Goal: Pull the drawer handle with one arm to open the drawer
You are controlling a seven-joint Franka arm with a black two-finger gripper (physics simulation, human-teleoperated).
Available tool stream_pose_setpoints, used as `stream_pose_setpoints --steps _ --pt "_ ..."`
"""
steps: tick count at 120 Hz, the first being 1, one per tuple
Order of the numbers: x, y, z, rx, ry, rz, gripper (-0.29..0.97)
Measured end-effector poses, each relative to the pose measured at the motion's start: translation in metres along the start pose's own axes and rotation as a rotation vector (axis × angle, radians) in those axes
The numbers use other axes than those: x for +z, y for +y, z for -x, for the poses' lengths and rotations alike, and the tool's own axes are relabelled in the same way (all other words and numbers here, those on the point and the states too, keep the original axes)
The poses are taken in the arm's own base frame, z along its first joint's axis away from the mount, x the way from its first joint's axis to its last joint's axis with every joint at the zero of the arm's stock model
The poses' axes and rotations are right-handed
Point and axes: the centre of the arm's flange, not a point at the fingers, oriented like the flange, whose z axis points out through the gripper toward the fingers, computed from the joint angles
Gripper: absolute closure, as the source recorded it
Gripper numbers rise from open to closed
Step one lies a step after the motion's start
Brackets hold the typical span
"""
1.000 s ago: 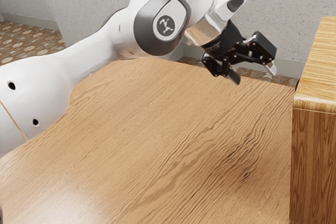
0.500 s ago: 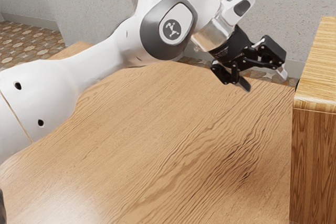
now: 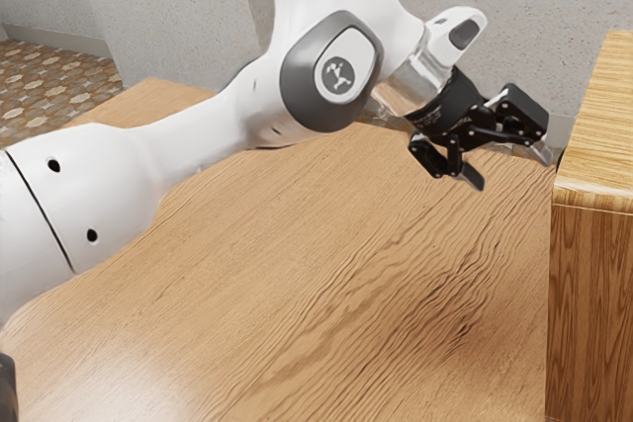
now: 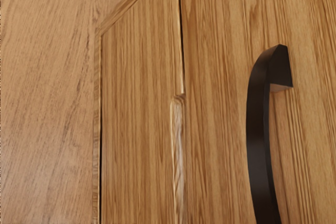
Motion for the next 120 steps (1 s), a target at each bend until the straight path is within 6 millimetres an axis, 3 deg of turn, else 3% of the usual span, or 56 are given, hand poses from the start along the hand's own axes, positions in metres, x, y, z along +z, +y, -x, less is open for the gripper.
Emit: stream_pose_setpoints --steps 70,120 --pt "0.005 0.006 0.004 0.003 -0.007 0.011 0.0" --pt "0.012 -0.001 0.005 -0.008 -0.019 0.001 0.0"
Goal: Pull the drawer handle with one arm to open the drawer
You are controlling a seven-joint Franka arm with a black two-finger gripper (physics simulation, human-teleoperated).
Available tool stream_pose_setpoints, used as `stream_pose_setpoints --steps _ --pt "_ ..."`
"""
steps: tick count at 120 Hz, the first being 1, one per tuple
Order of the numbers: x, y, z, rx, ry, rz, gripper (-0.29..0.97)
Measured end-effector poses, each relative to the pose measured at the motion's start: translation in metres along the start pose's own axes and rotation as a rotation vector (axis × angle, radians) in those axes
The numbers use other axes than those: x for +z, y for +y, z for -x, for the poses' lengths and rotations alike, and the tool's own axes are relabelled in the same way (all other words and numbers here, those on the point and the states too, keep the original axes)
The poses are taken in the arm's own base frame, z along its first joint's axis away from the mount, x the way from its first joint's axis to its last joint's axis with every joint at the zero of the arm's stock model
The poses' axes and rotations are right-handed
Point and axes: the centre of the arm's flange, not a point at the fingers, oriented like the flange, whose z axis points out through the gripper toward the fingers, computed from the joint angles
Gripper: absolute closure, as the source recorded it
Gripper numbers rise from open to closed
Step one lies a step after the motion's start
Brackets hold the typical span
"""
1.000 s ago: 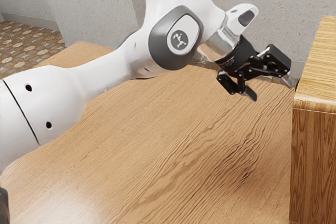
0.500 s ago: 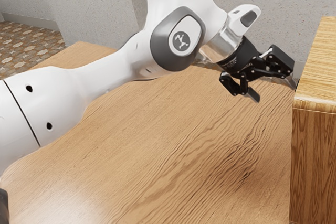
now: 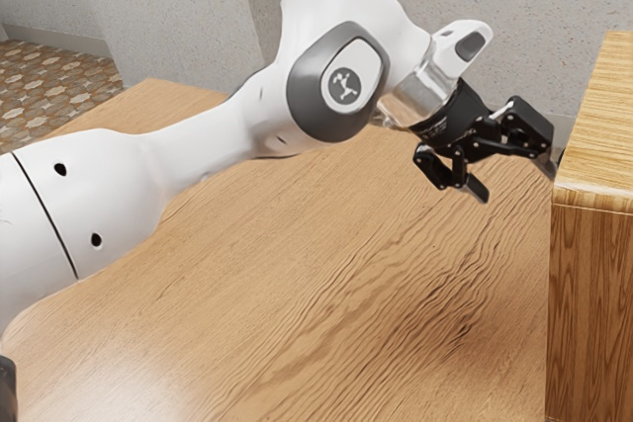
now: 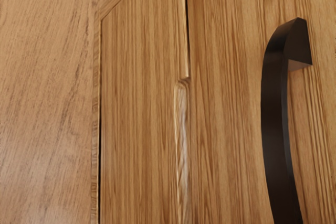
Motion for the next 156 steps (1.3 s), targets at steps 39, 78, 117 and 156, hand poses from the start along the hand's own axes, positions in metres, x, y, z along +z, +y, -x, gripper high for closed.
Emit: stream_pose_setpoints --steps 39,78,117,156 --pt "-0.006 -0.003 -0.004 -0.005 0.01 0.002 0.0" --pt "0.002 -0.001 -0.012 -0.008 0.008 0.015 0.0" --pt "0.014 -0.005 -0.017 -0.014 -0.003 0.013 0.0" --pt "-0.007 -0.032 -0.024 -0.056 0.013 0.004 0.0"
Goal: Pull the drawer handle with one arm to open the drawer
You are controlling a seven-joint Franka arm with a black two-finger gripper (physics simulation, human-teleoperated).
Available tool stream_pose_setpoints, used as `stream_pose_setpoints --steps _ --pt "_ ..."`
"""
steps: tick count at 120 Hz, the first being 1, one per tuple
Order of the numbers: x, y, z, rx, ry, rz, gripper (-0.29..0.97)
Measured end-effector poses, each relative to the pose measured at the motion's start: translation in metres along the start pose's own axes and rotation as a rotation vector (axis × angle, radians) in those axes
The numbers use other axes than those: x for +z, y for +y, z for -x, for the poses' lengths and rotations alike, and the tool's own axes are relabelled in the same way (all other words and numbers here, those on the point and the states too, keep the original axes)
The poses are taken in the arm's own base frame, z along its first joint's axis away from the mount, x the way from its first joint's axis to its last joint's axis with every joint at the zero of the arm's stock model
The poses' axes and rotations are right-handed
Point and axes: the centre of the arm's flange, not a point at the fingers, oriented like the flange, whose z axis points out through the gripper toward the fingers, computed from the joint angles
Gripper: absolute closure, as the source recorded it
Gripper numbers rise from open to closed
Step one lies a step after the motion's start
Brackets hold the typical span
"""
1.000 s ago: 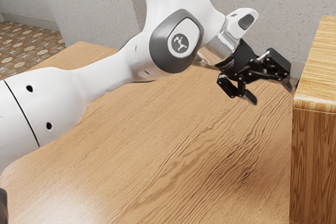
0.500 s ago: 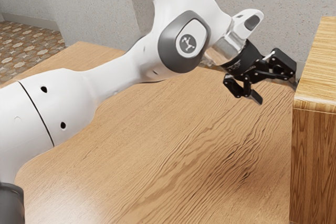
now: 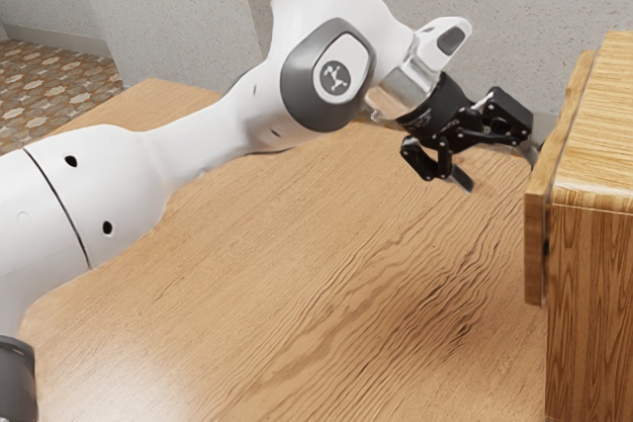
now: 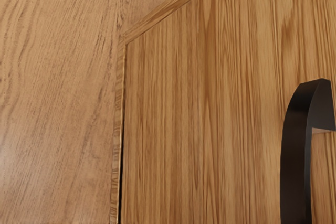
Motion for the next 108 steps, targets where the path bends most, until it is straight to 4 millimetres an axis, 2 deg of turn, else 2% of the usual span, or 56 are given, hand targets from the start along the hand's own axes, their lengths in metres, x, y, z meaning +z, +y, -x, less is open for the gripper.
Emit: stream_pose_setpoints --steps 18,39,50,76,84,94,102,108 --pt "-0.013 -0.016 0.0 -0.026 0.002 -0.001 0.0" --pt "-0.051 -0.072 -0.008 -0.113 0.032 -0.009 0.0" --pt "-0.067 -0.089 -0.011 -0.136 0.047 -0.007 0.0" --pt "-0.083 -0.091 -0.008 -0.127 0.054 -0.005 0.0" --pt "-0.093 -0.098 -0.009 -0.121 0.062 -0.029 0.0" --pt "-0.113 -0.107 -0.008 -0.074 0.077 -0.142 0.0" --pt "-0.127 -0.107 -0.005 -0.009 0.08 -0.276 0.0" --pt "-0.131 -0.104 -0.001 0.032 0.064 -0.362 0.0"
